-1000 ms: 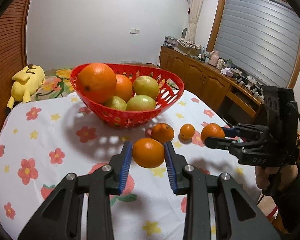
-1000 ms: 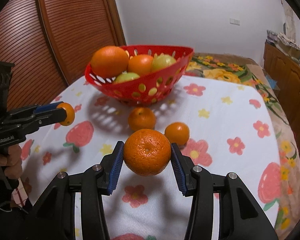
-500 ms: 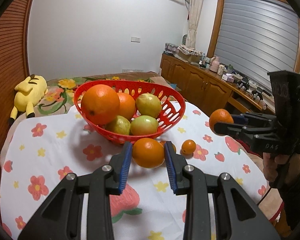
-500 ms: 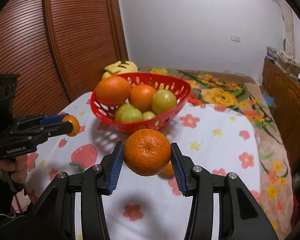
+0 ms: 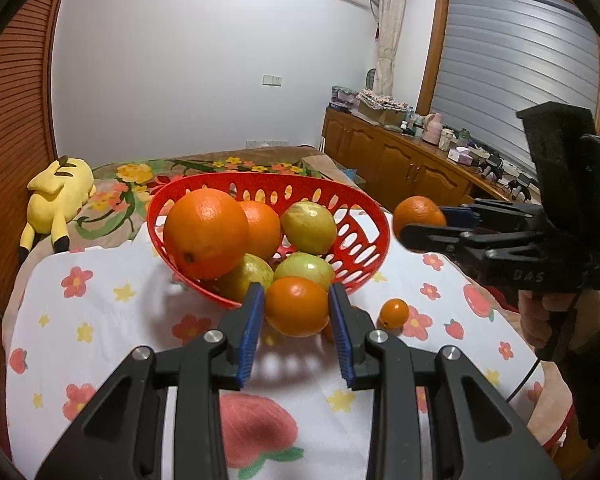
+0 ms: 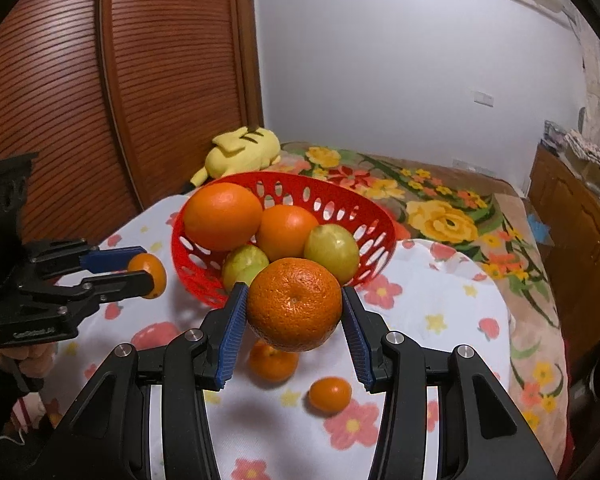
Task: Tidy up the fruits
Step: 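Lift and carry the tangerine with the left tool while the right tool carries its tangerine to the basket, then open the left tool over the basket while the right tool releases its tangerine there, then pull both open tools back from the basket toward the remaining tangerines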
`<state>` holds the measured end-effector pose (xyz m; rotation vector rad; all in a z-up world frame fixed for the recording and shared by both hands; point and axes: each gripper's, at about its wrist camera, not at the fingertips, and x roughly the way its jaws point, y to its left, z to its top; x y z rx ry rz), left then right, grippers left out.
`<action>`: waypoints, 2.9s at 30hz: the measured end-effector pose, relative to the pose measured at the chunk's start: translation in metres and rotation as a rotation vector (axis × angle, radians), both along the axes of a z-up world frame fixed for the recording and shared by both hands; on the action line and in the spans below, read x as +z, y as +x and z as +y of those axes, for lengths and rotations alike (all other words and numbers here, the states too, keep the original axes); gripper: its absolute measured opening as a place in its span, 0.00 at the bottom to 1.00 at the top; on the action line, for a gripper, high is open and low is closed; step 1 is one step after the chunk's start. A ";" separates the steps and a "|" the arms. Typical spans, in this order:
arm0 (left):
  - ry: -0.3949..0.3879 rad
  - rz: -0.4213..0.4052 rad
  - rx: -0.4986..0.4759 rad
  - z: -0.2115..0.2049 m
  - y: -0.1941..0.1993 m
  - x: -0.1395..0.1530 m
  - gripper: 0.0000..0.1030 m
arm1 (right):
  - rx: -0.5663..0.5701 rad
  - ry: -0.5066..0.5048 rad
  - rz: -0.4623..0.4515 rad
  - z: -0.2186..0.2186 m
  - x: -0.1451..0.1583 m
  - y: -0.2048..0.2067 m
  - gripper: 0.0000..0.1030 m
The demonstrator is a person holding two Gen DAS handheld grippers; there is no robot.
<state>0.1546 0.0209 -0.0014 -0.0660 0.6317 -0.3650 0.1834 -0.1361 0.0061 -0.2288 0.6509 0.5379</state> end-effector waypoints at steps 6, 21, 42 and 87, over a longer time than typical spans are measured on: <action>0.004 0.009 -0.002 0.000 0.019 -0.002 0.30 | 0.024 -0.024 0.024 0.011 -0.012 0.022 0.45; 0.017 0.018 -0.020 -0.007 0.052 -0.004 0.30 | 0.025 0.002 0.034 0.007 -0.016 0.045 0.46; 0.045 0.023 -0.040 -0.028 0.094 -0.005 0.31 | -0.012 0.054 0.020 -0.030 -0.008 0.036 0.46; 0.022 0.013 -0.043 -0.017 0.026 -0.005 0.54 | -0.135 0.054 0.099 -0.057 -0.045 -0.003 0.47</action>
